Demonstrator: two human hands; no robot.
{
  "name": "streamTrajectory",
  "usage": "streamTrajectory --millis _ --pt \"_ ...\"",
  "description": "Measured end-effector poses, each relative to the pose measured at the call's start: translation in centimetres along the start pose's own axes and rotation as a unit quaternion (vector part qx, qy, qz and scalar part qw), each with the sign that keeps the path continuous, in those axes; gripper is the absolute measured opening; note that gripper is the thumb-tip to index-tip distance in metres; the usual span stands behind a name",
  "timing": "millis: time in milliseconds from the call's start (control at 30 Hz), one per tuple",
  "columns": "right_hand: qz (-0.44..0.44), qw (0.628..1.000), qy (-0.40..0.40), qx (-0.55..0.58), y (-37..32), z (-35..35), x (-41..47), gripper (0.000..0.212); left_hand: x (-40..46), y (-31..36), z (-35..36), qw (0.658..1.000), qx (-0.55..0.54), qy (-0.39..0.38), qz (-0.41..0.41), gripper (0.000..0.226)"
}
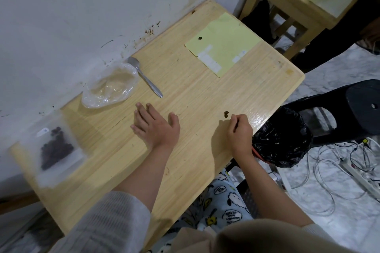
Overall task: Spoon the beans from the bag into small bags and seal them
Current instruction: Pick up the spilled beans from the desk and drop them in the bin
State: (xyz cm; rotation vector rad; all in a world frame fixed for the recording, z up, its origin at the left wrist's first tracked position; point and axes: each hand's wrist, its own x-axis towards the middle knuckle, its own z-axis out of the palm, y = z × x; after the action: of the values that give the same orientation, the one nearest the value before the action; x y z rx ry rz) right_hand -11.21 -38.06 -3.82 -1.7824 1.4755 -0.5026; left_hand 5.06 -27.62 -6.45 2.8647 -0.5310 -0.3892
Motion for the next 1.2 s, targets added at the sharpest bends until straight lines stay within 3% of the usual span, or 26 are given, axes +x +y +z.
streamTrajectory --millis 133,300,467,800,933,1100,1200 --pt "0.035 0.998 -0.047 0.034 0.0 -0.4 0.6 0.017 0.0 0.0 0.0 1.0 0.002 0.002 -0.003 0.078" --pt "0.034 0.998 -0.028 0.034 -0.2 -0.7 1.3 0.021 0.0 0.0 0.0 1.0 0.005 0.005 -0.005 0.078" --pt "-0.046 0.997 0.006 -0.054 0.2 -0.4 2.0 0.037 0.0 0.1 0.0 1.0 0.009 0.005 -0.007 0.077" --pt "-0.088 0.983 -0.023 -0.16 0.0 -0.1 2.3 0.049 0.0 0.0 0.1 1.0 0.011 0.005 -0.009 0.077" --pt "-0.116 0.987 -0.057 -0.091 0.1 -0.5 2.5 0.047 0.0 0.0 0.2 1.0 0.004 0.009 -0.007 0.077" --pt "-0.069 0.996 -0.056 -0.005 0.1 -0.8 2.4 0.024 0.0 0.0 0.2 1.0 0.001 0.006 -0.007 0.078" --pt "0.01 0.995 -0.07 0.071 -0.4 -1.1 2.0 0.019 0.0 0.0 0.1 1.0 0.0 0.006 -0.005 0.078"
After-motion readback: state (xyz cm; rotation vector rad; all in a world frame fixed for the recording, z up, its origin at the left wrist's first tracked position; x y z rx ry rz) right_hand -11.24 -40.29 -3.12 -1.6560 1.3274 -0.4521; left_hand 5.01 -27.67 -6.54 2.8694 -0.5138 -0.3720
